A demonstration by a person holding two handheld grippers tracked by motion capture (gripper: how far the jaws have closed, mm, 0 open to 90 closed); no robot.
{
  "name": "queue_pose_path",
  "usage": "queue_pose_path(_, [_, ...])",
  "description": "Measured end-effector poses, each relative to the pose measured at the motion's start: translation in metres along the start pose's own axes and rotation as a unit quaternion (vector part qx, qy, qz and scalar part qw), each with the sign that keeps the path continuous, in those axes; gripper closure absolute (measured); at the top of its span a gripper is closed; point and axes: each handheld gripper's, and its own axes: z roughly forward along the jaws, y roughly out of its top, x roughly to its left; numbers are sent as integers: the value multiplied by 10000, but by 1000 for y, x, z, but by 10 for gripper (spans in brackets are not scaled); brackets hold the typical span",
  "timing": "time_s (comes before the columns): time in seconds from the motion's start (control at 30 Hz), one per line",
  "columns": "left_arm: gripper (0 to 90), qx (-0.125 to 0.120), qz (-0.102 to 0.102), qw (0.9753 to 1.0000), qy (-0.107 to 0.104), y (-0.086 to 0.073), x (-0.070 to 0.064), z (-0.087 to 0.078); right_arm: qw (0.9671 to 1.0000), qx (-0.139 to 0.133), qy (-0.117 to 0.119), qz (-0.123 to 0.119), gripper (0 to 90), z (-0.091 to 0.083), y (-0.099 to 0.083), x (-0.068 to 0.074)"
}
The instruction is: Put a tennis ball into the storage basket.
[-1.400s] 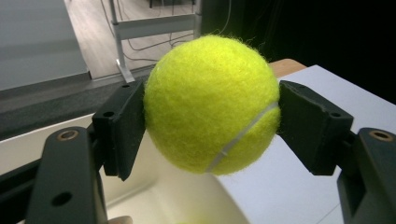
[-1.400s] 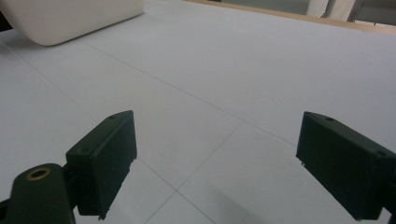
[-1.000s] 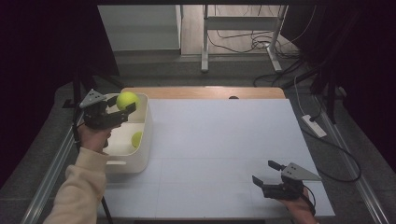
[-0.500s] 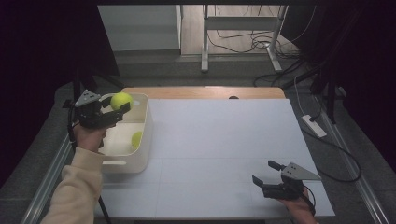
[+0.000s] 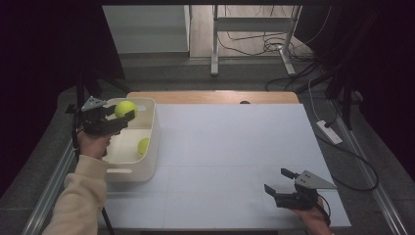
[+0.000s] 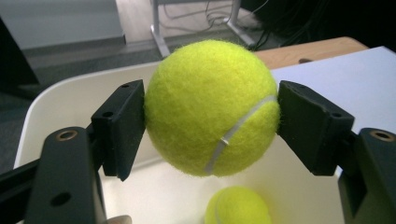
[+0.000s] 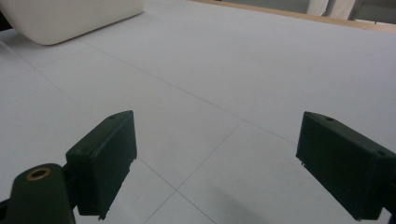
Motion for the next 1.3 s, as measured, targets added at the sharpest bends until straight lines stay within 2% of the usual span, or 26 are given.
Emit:
queue_pose_path(0.1, [128, 55, -103, 9999, 22, 1, 1, 1, 10000, -8, 9, 6, 124, 0, 0, 0])
queue_pose_path(0.23, [90, 54, -82, 9999, -66, 0, -1, 0, 10000, 6, 4, -3, 124, 0, 0, 0])
queue_pose_path(0.63, [72, -79, 0, 9996, -281, 2, -10, -3, 10000, 4, 2, -7, 124, 0, 0, 0])
queue_pose_path(0.87, [68, -186, 59, 9987, -473, 3, -17, -6, 10000, 9, 1, -13, 124, 0, 0, 0])
queue_pose_path(1.13, [63, -292, 138, 9967, -741, 2, -27, -10, 10000, 7, 3, -19, 124, 0, 0, 0])
queue_pose_path(1.3, [56, -371, 206, 9945, -953, 1, -34, -12, 10000, -13, 12, 39, 124, 0, 0, -1])
